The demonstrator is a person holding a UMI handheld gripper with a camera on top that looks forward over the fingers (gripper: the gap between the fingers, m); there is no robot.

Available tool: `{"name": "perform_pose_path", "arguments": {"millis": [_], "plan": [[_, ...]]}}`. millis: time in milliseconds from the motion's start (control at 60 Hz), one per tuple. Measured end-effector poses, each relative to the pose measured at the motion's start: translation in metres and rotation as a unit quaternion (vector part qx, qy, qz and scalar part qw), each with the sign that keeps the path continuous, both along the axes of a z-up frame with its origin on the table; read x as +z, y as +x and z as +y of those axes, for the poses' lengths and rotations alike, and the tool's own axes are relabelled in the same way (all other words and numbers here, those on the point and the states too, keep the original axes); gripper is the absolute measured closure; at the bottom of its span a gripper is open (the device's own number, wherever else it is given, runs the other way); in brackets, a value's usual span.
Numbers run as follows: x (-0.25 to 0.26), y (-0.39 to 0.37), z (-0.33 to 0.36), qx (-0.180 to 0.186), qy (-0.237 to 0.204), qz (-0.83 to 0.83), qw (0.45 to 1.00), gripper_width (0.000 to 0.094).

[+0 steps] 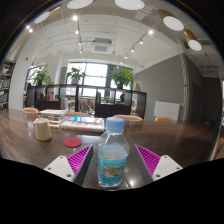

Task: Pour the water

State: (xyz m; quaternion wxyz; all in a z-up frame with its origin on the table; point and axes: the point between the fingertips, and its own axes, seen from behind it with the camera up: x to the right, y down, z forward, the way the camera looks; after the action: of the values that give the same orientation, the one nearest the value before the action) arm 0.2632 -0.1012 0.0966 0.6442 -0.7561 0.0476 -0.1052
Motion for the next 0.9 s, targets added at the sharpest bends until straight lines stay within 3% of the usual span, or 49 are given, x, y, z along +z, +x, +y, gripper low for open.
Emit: {"name": "perform_pose_path", "arguments": {"millis": [100,200,300,467,700,900], "plan": [[-0.005,0.007,0.017,0.0,-0.001,0.015,1.0,0.0205],[-0.007,0.002,0.026,0.016,0.007,0.029,0.999,0.0451],[-0.013,-0.003,0.035,0.014,0.008,0.031,0.999,0.049],[-0.009,0.0,0.034,0.017,0.006,0.017,1.0,0.0659],[-0.011,-0.019,0.053,0.017,-0.012,-0.046,0.999,0.0663],[0.019,-0.075,0.12,0.058,-0.051,-0.231,0.97,0.0663]]}}
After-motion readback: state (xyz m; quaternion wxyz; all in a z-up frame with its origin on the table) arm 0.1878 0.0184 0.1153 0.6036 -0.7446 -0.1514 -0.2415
